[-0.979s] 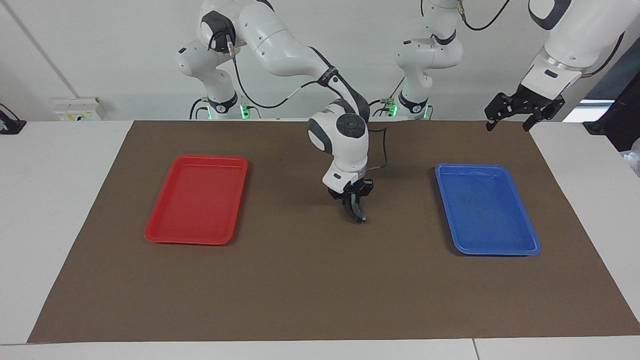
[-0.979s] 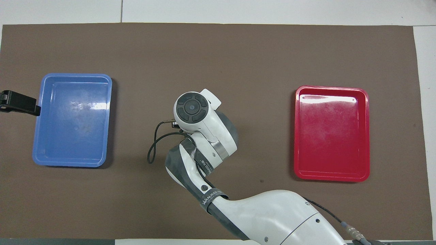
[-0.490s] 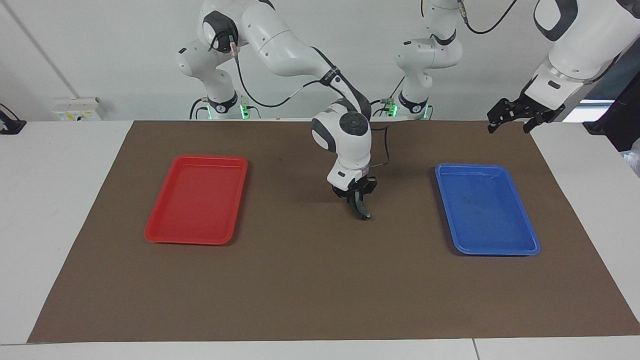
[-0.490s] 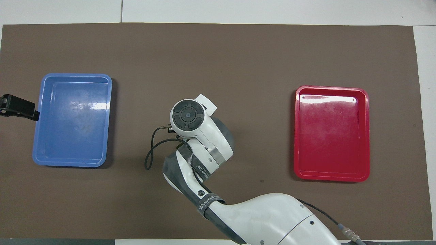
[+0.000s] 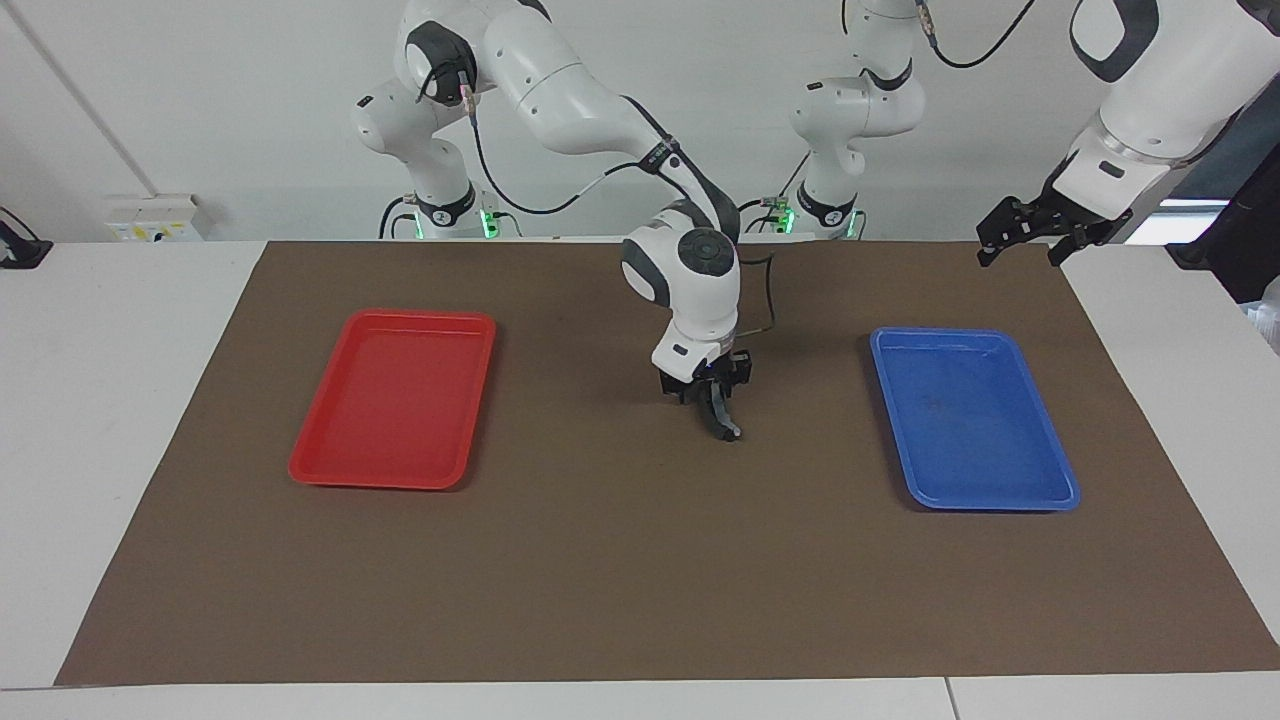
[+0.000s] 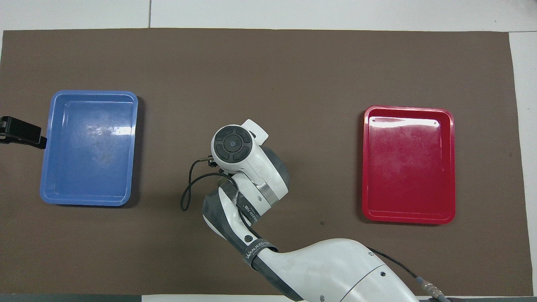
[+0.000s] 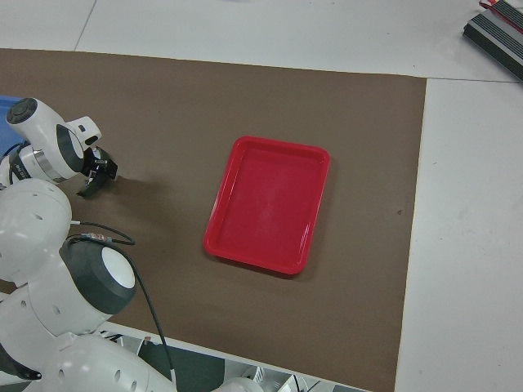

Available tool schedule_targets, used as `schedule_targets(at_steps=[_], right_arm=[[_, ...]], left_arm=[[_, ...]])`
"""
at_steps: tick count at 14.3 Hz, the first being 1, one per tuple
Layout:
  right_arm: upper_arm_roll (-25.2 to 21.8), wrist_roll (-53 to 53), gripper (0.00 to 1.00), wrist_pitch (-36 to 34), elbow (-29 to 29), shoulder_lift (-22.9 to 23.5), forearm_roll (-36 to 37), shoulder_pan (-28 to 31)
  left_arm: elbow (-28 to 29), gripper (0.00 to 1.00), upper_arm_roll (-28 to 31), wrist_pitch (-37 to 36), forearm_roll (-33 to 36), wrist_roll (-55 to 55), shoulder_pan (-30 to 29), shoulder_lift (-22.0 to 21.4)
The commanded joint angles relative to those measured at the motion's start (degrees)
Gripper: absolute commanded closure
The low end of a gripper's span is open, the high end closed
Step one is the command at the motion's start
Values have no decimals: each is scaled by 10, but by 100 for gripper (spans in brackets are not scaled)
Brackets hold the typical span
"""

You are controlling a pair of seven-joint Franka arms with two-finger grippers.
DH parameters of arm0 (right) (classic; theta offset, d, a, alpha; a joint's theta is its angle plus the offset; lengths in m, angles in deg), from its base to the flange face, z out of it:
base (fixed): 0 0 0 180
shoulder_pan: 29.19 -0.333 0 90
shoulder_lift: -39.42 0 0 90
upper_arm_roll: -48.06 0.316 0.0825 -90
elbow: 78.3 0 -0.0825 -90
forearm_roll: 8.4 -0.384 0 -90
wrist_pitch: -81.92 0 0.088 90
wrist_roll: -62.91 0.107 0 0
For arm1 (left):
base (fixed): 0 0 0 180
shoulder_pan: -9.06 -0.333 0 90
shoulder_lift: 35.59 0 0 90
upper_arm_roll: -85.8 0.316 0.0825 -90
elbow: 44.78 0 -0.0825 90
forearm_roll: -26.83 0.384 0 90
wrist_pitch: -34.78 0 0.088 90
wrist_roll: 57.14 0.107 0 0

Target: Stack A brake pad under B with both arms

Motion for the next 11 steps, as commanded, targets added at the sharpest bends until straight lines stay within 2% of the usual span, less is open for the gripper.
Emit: schedule_targets(at_steps=[1,3,6,11], right_arm=[[-8,-6,0,-20,12,-50,1,16],[-11,-7,0,-53,13,-97,22,58],[-11,-30,0,-139,15,-159,33,135],[-11,-199,0,-316,20,-261,55,297]], left_arm=[[11,0,-3,6,-3,5,-8,-10],[11,0,-3,6,-3,5,-8,-10],[11,0,-3,6,-3,5,-8,-10],[11,0,-3,6,-3,5,-8,-10]])
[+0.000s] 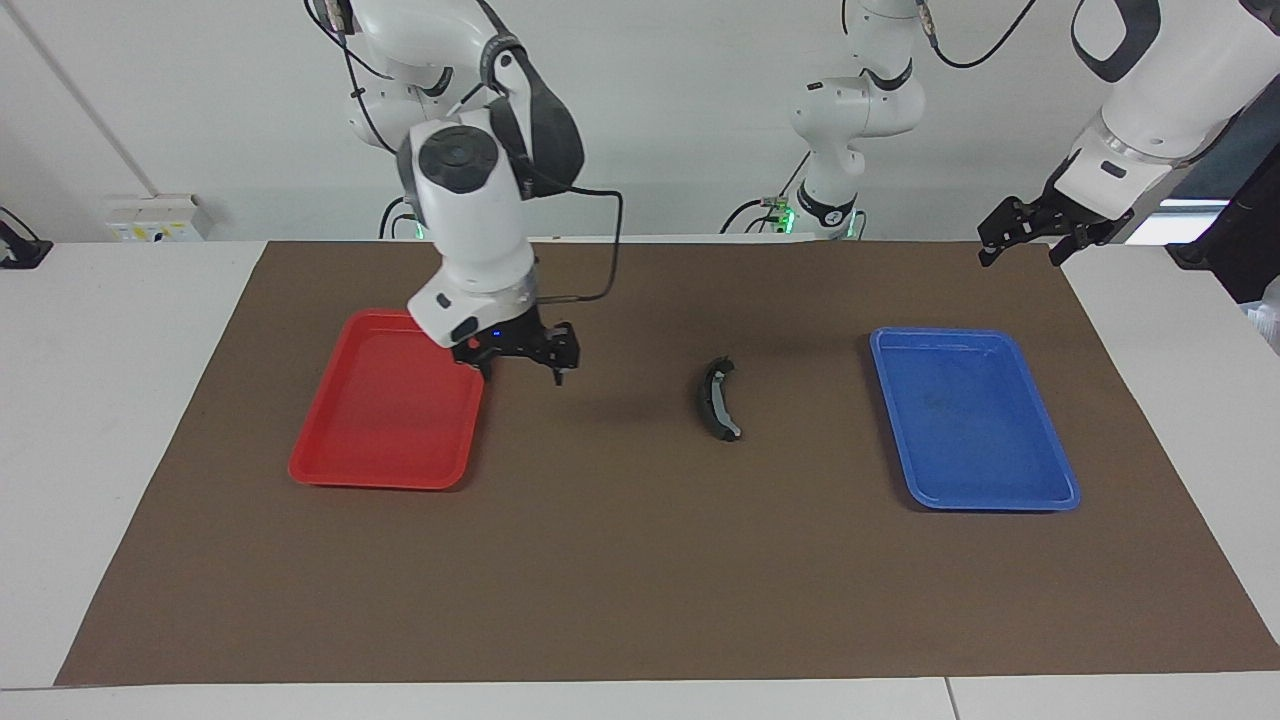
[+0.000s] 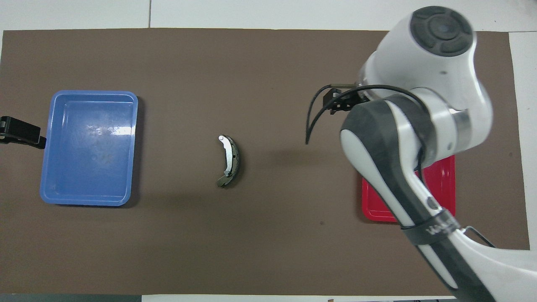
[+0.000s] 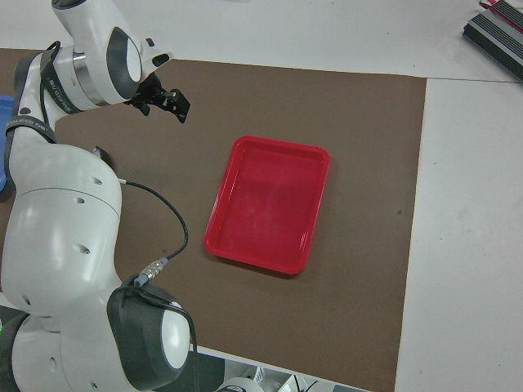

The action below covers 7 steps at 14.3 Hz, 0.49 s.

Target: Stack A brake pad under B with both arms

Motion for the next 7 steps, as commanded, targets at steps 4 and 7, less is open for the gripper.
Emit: schedule_targets(at_steps=[4,7], right_arm=[[12,-158,0,-124,24,-102,21,134],[12,-161,0,-121,35,-120,51,145]], left_arm=[[11,0,-4,6,-3,5,-8,-10],[11,0,-4,6,-3,5,-8,-10]])
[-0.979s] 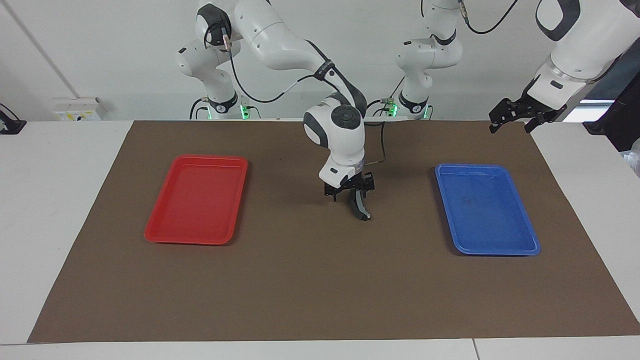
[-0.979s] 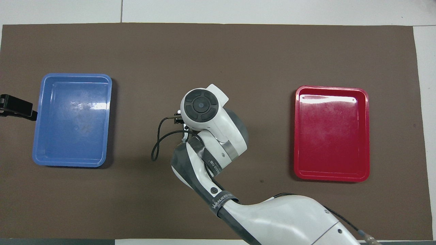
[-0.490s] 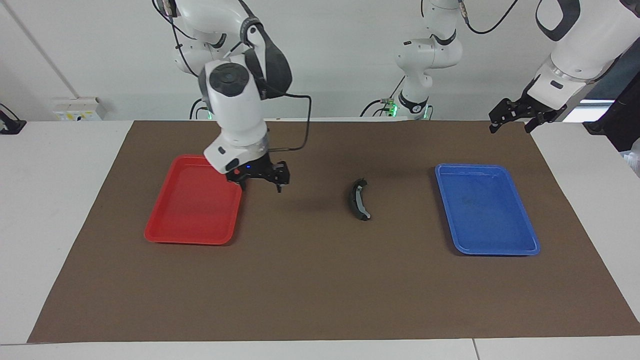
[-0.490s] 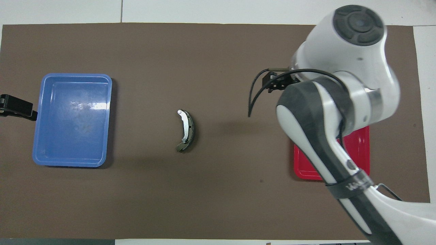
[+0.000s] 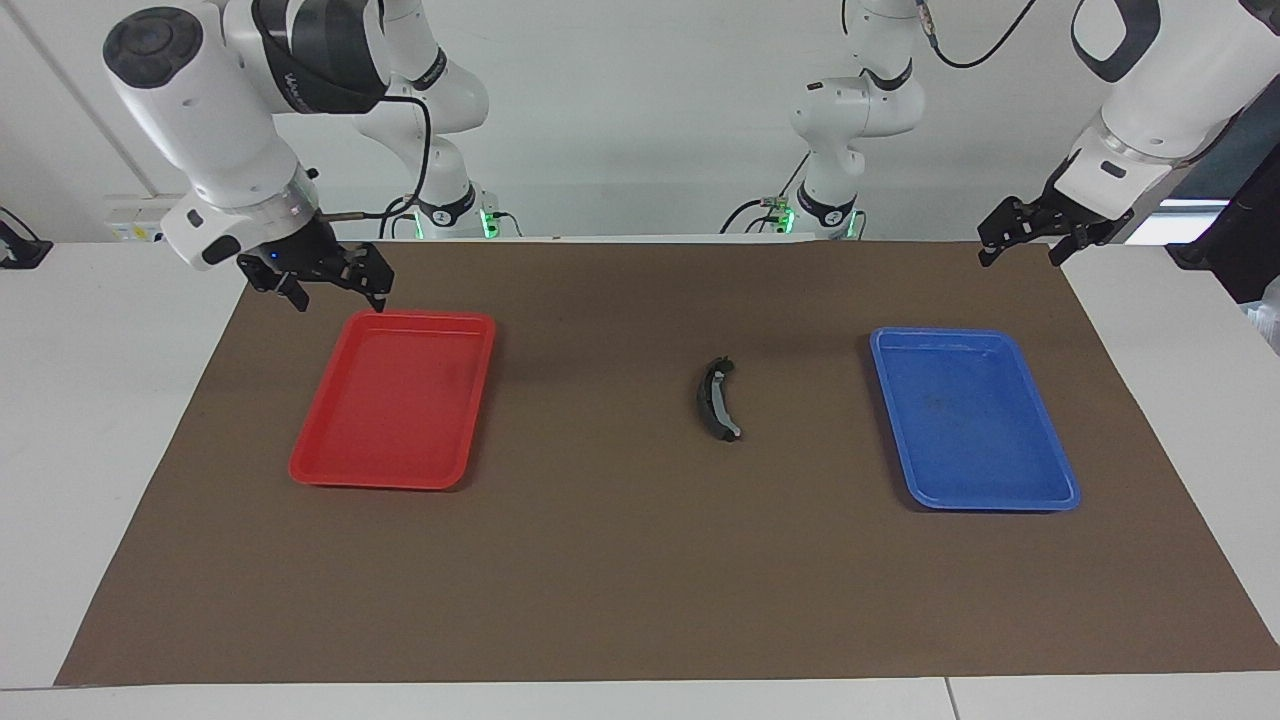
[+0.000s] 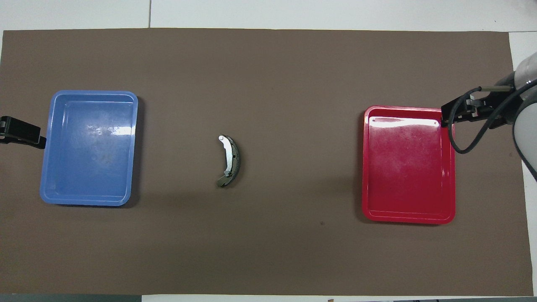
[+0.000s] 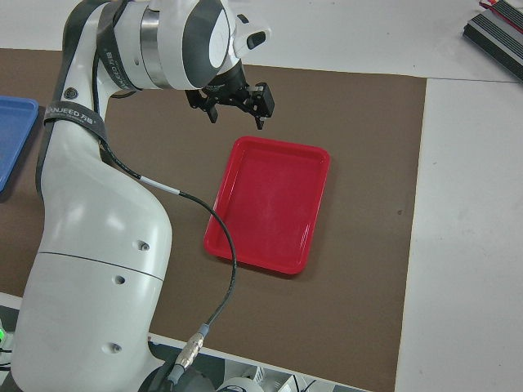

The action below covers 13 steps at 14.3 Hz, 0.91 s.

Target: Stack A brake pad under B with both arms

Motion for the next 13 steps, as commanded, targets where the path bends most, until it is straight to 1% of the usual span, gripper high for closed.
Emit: schedule_targets(at_steps=[1,2,4,5,6,10,13], right_arm=[[10,-9,0,22,26,-15,34,8],[10,-20,0,27,29,-17,35,13],[9,-43,0,33,60,-40,34,23],[10,-52,0,40,71,-46,35,42],[9,-59,0,44,72,-47,34,48],[10,-63,0,53,65,-43,30,64],[11,-63,0,46,44,-33,30,69]], left_arm=[[11,0,-4,6,-3,5,-8,-10],[11,0,-4,6,-3,5,-8,-10],[11,0,-4,6,-3,5,-8,-10],[11,0,-4,6,-3,5,-8,-10],[11,0,-4,6,-3,5,-8,-10],[11,0,-4,6,-3,5,-8,-10],[11,0,-4,6,-3,5,-8,-10]])
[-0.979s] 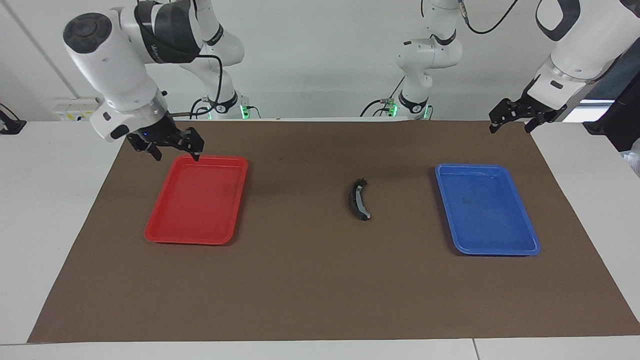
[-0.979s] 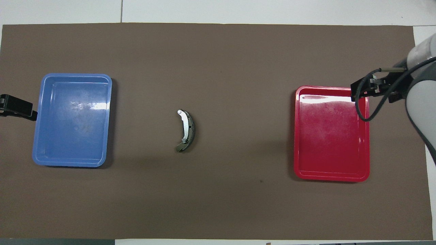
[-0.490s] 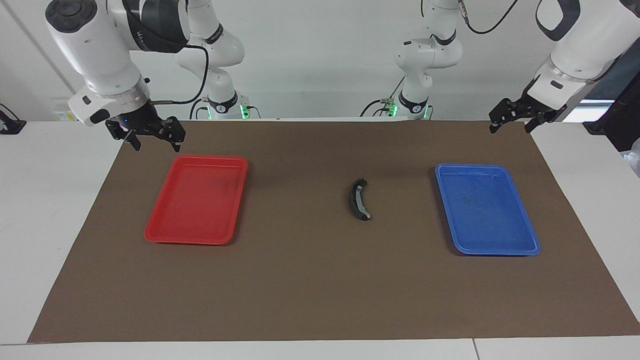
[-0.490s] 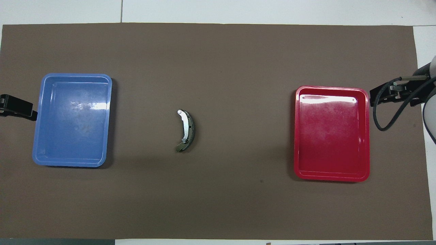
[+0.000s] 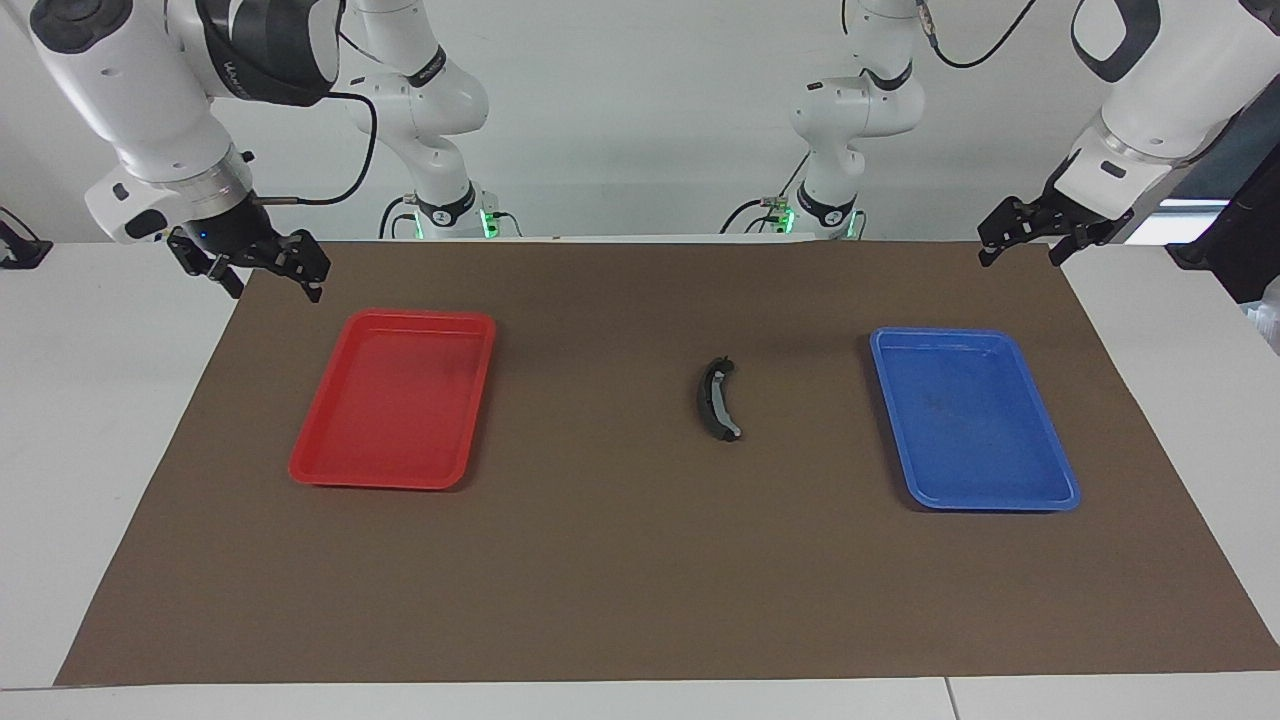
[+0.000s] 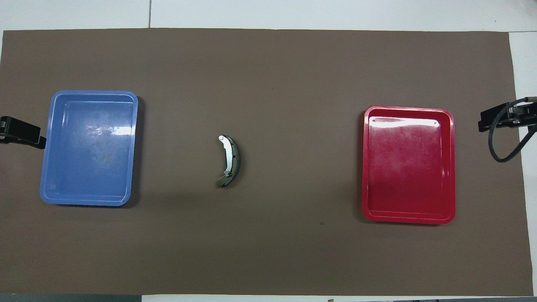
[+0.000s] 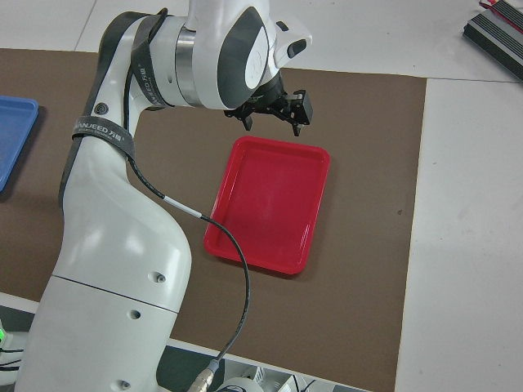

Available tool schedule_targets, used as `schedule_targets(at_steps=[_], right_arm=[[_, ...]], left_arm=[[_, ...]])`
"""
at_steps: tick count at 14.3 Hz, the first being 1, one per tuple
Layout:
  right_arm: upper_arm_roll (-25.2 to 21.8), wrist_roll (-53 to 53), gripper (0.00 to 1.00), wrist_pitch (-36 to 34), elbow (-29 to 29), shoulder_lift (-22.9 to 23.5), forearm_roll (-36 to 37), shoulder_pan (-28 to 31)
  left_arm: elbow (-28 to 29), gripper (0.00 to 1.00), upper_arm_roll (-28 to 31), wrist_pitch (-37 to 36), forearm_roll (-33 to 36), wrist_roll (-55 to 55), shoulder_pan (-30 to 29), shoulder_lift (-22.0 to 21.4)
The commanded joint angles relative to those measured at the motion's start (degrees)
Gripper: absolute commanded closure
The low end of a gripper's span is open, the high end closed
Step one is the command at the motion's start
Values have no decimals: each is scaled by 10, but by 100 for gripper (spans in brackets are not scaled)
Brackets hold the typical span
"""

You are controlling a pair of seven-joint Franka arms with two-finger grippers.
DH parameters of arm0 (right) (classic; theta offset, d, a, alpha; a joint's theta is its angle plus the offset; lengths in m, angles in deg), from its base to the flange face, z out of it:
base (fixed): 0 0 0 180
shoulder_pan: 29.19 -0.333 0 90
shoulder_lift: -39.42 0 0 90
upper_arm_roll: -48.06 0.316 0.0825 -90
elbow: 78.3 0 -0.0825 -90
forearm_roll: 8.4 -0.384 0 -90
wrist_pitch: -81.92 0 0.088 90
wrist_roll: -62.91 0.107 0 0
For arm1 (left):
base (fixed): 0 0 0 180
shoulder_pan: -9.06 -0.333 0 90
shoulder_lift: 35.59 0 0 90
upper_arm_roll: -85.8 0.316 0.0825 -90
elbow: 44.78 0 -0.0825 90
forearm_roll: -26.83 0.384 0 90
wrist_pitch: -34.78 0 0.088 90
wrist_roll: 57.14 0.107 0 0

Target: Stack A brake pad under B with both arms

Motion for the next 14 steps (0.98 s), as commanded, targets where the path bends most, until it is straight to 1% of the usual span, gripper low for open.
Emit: schedule_targets(at_steps=[1,2,4,5,9,14], right_arm=[[11,-11,0,2,-6,-1,-1,25],[13,-11,0,1,-6,-2,-4,33],[11,-12,0,-11,-6,-7,-5,30],[11,-12,0,-12,0,-18,-6,28],[8,-12,0,-20,-3,-27,-6,28],[8,-11,0,-10,-1,-27,-5,28]], left_arm=[[11,0,-4,6,-3,5,-8,-10],[11,0,-4,6,-3,5,-8,-10],[11,0,-4,6,-3,5,-8,-10],[11,0,-4,6,-3,5,-8,-10],[11,0,-4,6,-3,5,-8,-10],[11,0,-4,6,-3,5,-8,-10]])
